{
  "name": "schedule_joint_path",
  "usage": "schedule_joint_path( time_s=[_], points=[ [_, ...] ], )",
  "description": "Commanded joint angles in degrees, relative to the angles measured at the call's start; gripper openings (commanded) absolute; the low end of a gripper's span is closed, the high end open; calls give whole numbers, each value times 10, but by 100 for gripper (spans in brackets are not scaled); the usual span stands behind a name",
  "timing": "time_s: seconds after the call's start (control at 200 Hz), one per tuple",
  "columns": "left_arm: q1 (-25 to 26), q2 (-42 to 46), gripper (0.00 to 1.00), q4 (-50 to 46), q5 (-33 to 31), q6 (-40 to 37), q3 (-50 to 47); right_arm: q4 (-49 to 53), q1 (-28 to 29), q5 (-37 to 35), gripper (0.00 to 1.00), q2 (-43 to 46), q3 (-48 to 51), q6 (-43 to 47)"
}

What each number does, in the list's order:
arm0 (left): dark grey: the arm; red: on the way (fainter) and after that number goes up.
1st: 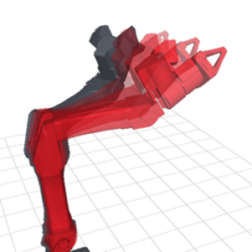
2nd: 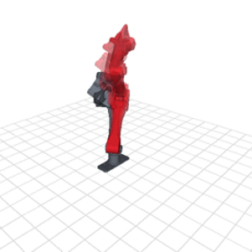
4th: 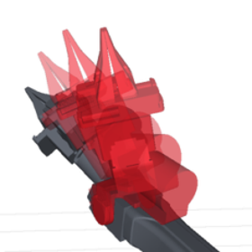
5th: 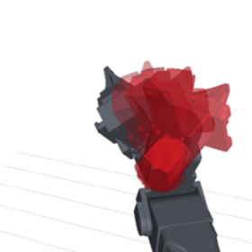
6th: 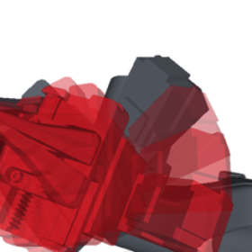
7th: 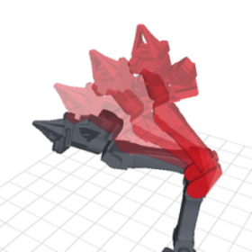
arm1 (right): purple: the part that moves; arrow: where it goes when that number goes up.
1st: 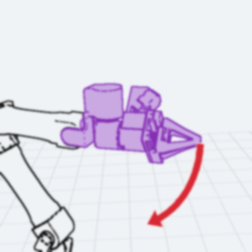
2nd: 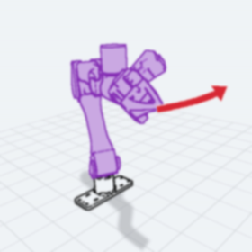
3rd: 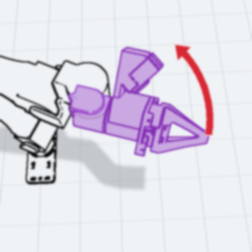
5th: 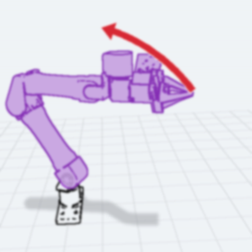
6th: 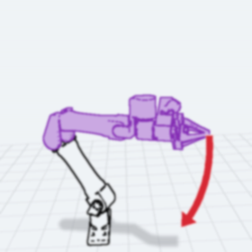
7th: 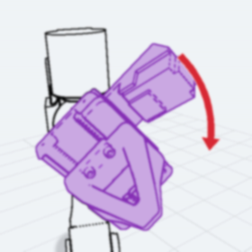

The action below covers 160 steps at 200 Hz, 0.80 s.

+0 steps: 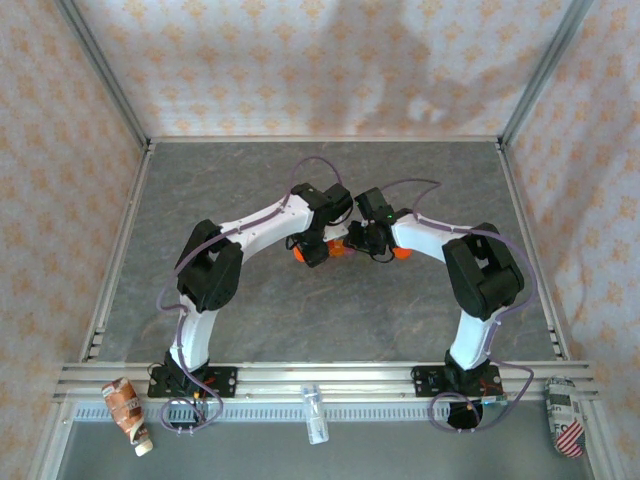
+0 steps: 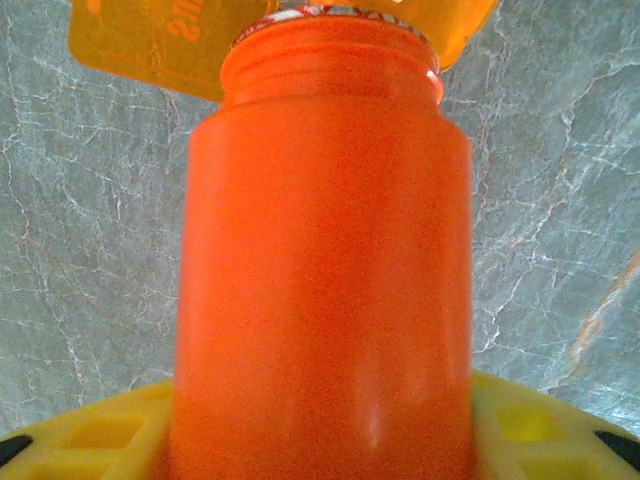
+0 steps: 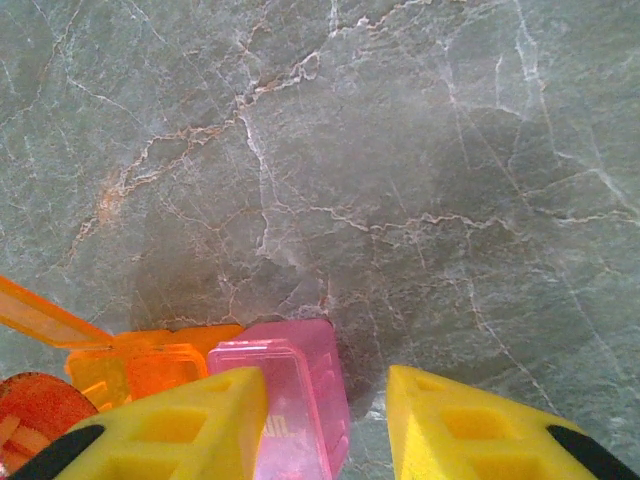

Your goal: Sort the pills into containers

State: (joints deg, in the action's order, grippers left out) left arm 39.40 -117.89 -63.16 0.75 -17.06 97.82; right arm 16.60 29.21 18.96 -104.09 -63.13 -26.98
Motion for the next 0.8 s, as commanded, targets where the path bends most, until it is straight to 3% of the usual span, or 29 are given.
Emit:
schedule_joint_path(
  time_s=[0.0, 0.796],
  points=[
    [5, -15, 0, -28, -15, -12, 22, 21, 4, -6, 37, -21, -2, -3],
    [16, -42, 0, -51, -43, -21, 48, 20, 4, -5, 37, -22, -1, -3]
  ],
)
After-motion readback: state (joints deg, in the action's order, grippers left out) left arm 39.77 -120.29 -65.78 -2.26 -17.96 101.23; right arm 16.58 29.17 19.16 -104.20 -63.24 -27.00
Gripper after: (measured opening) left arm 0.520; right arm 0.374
